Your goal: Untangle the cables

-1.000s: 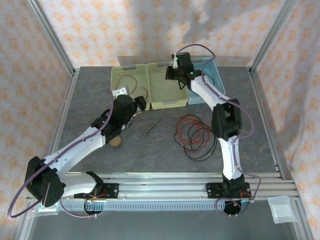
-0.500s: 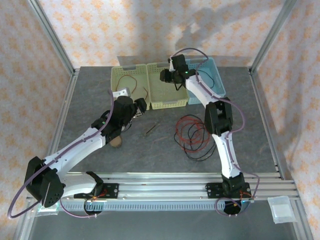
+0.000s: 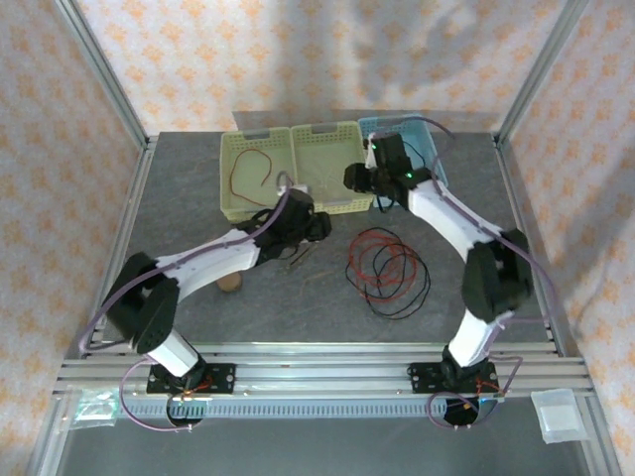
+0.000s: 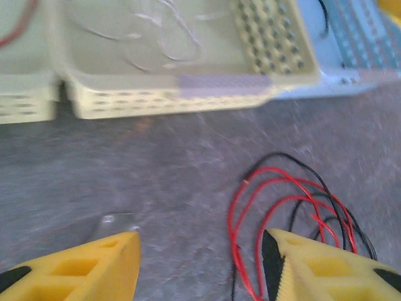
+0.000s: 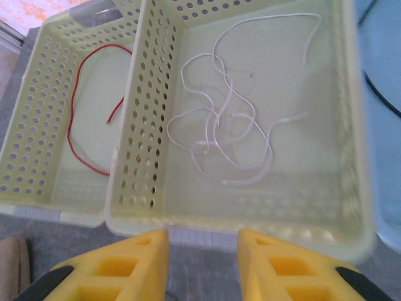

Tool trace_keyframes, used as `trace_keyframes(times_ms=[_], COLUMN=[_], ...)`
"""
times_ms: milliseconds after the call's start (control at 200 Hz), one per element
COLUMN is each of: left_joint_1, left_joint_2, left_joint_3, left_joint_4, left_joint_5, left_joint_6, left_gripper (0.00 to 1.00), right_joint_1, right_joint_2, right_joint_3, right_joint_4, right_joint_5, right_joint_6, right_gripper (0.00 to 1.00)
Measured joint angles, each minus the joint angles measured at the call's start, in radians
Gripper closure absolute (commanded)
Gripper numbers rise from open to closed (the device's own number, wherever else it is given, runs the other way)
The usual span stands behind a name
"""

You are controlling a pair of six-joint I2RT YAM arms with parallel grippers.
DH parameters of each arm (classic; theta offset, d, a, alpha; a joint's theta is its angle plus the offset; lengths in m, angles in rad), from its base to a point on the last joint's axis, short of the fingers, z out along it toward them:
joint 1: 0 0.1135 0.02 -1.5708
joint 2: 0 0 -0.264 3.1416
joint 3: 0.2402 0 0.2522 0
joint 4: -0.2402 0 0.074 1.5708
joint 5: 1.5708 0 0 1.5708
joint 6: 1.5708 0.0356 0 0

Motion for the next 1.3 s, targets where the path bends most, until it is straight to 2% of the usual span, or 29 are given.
trace_keyframes(times_ms=[250,391,646,921,1297], left_joint_1=[-0.096,-0.122,-0.15,-0.16,-0.174], left_joint_2=[0.169,0.192,0.201,0.25,0.33], left_joint_3=[0.117,0.119,0.121,0.121,0.137], left_joint_4=[-0.056,-0.108,-0.16,-0.158,-0.15], left_joint_5=[0.057,0.063,0.066,0.096,0.145], left_joint_6=[0.022,0.025,-0.054,-0.167,-0.258], left_gripper=[0.54,0.54,0.56,0.59,0.64], right_joint_1=[0.0,-0.008,-0.027,-0.037,-0.047], right_joint_2=[-0.261,-0.355,-0.445,-0.575,-0.641], right_joint_3=[-0.284,-0.385,-0.548,-0.625,-0.663], right_joint_4=[-0.029,-0.084,-0.126,-0.119,-0.113], right_joint_5=[0.121,0.172,0.175,0.169,0.167], right_joint_6=[0.061,0.092,0.136,0.151,0.146], right_gripper=[0.71,0.74,0.75,0.75,0.75])
